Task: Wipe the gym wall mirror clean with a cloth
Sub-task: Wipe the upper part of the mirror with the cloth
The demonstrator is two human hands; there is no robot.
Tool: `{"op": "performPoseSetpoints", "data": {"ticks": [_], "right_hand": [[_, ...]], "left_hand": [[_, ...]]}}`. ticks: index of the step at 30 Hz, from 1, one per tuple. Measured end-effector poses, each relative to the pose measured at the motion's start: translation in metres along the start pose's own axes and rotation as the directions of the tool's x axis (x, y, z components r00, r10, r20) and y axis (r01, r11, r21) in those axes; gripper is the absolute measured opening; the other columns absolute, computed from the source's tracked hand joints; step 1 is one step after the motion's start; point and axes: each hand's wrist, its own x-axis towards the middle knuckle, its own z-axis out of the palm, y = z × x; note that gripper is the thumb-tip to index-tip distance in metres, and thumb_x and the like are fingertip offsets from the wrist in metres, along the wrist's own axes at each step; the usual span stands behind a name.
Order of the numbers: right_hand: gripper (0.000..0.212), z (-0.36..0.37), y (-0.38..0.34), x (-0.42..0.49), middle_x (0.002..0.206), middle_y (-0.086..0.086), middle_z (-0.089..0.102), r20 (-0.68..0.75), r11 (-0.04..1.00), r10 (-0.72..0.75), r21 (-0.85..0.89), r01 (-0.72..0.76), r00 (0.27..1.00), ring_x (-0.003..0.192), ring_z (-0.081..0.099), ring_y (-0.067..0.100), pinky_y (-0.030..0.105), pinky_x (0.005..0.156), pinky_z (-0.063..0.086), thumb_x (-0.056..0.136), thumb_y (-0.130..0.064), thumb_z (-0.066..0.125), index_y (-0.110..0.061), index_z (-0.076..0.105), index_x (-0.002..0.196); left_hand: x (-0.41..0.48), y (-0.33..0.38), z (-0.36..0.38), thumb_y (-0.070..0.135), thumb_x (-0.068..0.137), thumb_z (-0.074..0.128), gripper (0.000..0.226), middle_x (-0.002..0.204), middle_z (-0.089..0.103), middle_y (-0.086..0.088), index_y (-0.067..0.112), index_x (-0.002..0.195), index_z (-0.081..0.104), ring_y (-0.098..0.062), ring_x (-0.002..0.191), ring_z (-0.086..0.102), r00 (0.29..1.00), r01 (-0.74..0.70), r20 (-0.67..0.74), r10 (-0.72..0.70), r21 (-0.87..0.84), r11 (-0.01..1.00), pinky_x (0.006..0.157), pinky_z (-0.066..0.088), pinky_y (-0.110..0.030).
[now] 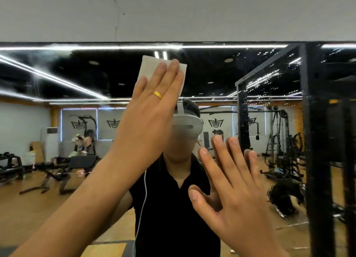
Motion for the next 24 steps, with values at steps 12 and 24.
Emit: {"op": "performPoseSetpoints", "data": {"ticks": [12,24], "right_hand": [[0.072,0.001,-0.001,0.001,0.169,0.007,0.027,-0.018,1.000,0.007,0.004,-0.007,1.000,0.157,0.020,0.030,0.056,0.126,0.013,0.093,-0.052,0.055,-0.018,0.043,0.156],[0.072,0.002,-0.003,0.001,0.168,0.008,0.030,-0.028,1.000,0.021,0.010,-0.021,0.999,0.157,0.021,0.030,0.054,0.127,0.011,0.093,-0.051,0.055,-0.020,0.041,0.156]], "left_hand": [[0.000,0.020,0.003,0.005,0.101,0.048,0.065,0.170,0.024,-0.008,0.009,0.162,0.028,-0.024,0.158,0.016,1.000,0.010,0.023,-0.009,-0.060,0.998,0.127,0.011,-0.044],[0.060,0.014,0.002,0.009,0.105,0.044,0.062,0.171,0.022,-0.007,0.010,0.163,0.024,-0.025,0.158,0.015,0.999,-0.014,0.043,0.015,-0.015,1.000,0.127,0.008,-0.043]]}}
